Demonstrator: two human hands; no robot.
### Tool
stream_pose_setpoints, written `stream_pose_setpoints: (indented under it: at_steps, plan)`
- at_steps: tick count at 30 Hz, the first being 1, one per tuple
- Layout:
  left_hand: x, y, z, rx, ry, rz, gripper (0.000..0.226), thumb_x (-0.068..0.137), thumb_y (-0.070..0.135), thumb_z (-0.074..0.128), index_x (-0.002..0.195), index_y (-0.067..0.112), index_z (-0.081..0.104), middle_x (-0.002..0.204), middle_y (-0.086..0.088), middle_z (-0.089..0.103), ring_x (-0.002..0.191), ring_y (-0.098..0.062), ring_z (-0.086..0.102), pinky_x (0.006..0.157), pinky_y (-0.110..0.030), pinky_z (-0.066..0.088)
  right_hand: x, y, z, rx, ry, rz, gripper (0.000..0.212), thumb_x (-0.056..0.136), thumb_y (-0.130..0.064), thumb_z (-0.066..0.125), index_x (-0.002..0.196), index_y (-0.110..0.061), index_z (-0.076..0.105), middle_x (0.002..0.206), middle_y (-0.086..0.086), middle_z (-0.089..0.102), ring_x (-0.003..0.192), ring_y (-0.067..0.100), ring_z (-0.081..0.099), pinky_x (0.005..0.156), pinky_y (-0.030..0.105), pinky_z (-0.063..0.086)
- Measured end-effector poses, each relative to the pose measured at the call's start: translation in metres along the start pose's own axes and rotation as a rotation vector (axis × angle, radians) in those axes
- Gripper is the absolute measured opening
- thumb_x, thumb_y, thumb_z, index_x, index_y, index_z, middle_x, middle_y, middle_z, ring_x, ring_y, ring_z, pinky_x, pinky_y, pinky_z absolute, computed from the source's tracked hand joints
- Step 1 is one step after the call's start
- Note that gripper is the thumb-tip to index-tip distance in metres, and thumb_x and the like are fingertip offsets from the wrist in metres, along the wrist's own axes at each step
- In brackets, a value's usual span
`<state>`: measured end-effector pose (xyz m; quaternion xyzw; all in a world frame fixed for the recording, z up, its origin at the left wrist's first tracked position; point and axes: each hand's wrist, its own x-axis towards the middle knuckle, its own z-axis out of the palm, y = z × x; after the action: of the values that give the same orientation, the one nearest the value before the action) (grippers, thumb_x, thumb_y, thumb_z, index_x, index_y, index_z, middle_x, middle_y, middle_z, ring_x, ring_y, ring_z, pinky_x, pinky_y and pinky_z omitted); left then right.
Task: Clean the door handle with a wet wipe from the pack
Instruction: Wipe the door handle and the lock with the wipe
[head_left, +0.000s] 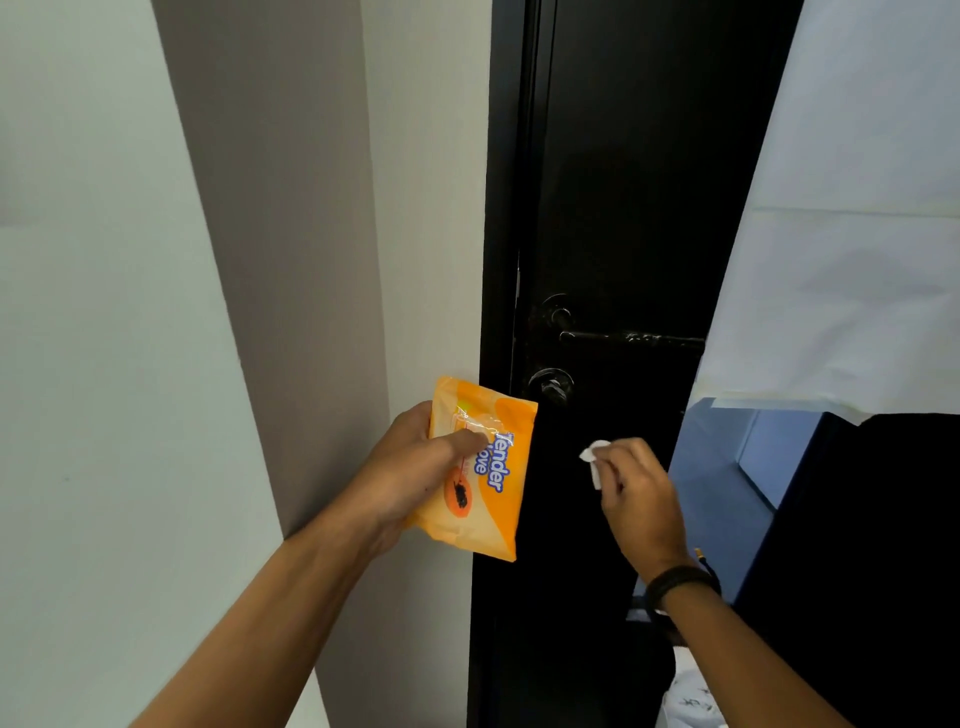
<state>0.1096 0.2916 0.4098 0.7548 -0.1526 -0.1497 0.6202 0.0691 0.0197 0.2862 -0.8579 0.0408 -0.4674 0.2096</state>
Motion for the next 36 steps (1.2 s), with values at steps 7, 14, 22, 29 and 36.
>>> stream_pose_setpoints:
  at_steps: [7, 14, 22, 29, 36]
  plan:
    - [0.001, -0.002, -0.001, 0.007, -0.002, -0.003, 0.028, 0.097, 0.029, 0.070, 0.124, 0.023, 0.068, 0.110, -0.002, 0.083, 0.097, -0.028, 0.080, 0.094, -0.057, 0.063, 0.016, -0.017, 0.003, 0.039, 0.122, 0.120, 0.013, 0.101, -0.007, 0.060, 0.109, -0.007, 0.070, 0.110, 0.003, 0.062, 0.090, 0.008, 0.057, 0.076, 0.013, 0.046]
    - [0.004, -0.002, 0.000, 0.009, -0.003, 0.006, 0.025, 0.097, 0.026, 0.069, 0.122, 0.024, 0.068, 0.108, -0.002, 0.083, 0.097, -0.028, 0.080, 0.093, -0.055, 0.063, 0.052, -0.070, -0.016, 0.272, 0.233, 0.010, 0.008, 0.097, -0.003, 0.066, 0.104, -0.007, 0.068, 0.111, 0.002, 0.060, 0.094, 0.008, 0.061, 0.080, 0.013, 0.049]
    - [0.004, -0.006, 0.001, 0.014, 0.011, 0.001, 0.031, 0.094, 0.032, 0.072, 0.124, 0.025, 0.067, 0.111, -0.001, 0.082, 0.098, -0.027, 0.080, 0.095, -0.056, 0.062, 0.067, -0.095, 0.009, -0.070, 0.013, -0.184, 0.021, 0.095, -0.002, 0.067, 0.115, -0.005, 0.074, 0.111, 0.008, 0.069, 0.108, 0.022, 0.060, 0.090, 0.033, 0.056]
    - [0.005, -0.008, -0.001, 0.005, 0.001, -0.006, 0.030, 0.095, 0.030, 0.071, 0.125, 0.024, 0.066, 0.112, -0.002, 0.081, 0.098, -0.026, 0.080, 0.094, -0.055, 0.063, 0.064, -0.088, -0.001, 0.104, 0.080, 0.060, 0.027, 0.102, -0.027, 0.064, 0.120, -0.009, 0.074, 0.108, 0.002, 0.064, 0.091, 0.013, 0.064, 0.076, 0.021, 0.055]
    - [0.005, -0.008, -0.002, -0.001, 0.010, -0.014, 0.032, 0.095, 0.031, 0.071, 0.126, 0.025, 0.065, 0.114, -0.002, 0.081, 0.100, -0.026, 0.079, 0.095, -0.055, 0.063, 0.057, -0.077, -0.011, 0.310, 0.028, 0.188, 0.024, 0.096, -0.014, 0.070, 0.119, -0.008, 0.074, 0.105, 0.000, 0.073, 0.091, 0.007, 0.071, 0.081, 0.013, 0.056]
